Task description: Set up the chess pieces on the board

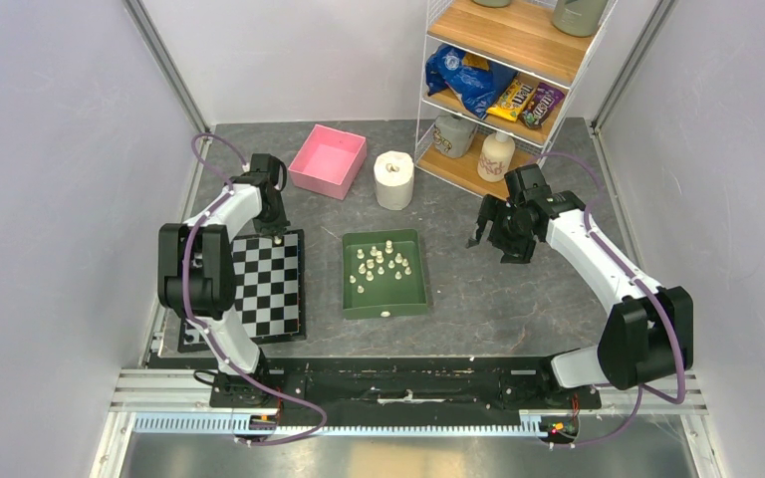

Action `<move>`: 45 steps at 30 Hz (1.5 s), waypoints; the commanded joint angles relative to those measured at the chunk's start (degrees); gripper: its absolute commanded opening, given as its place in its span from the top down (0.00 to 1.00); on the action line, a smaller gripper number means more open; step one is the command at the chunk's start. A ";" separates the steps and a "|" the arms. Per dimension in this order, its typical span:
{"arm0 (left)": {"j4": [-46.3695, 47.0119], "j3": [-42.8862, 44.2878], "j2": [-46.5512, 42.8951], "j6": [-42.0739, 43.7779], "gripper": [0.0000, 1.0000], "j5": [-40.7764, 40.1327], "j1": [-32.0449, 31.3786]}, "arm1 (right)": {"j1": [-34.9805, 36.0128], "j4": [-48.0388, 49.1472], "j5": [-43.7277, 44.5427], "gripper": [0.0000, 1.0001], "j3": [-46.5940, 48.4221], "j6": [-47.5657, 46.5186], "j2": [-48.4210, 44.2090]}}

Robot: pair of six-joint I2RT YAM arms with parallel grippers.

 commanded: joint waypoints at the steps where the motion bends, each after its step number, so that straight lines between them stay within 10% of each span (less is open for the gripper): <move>1: 0.54 0.61 -0.75 1.96 0.68 -1.24 0.29 | 0.04 0.14 0.06 0.07 0.04 0.20 -1.89; 11: 0.74 0.87 -9.20 1.16 0.43 0.17 0.27 | 0.06 0.14 0.23 0.07 0.06 0.11 -2.41; 17: -0.88 1.14 -17.63 2.10 0.43 4.81 -4.09 | 0.06 0.19 0.09 0.07 -0.16 0.41 -2.59; 25: -1.43 -2.40 -20.74 1.05 0.43 2.41 -25.87 | 0.05 0.18 0.16 0.06 -0.89 0.70 -3.52; 45: 3.74 3.83 -1.80 -9.18 0.55 4.87 -47.57 | 0.06 0.32 0.50 0.07 -2.14 1.14 -4.24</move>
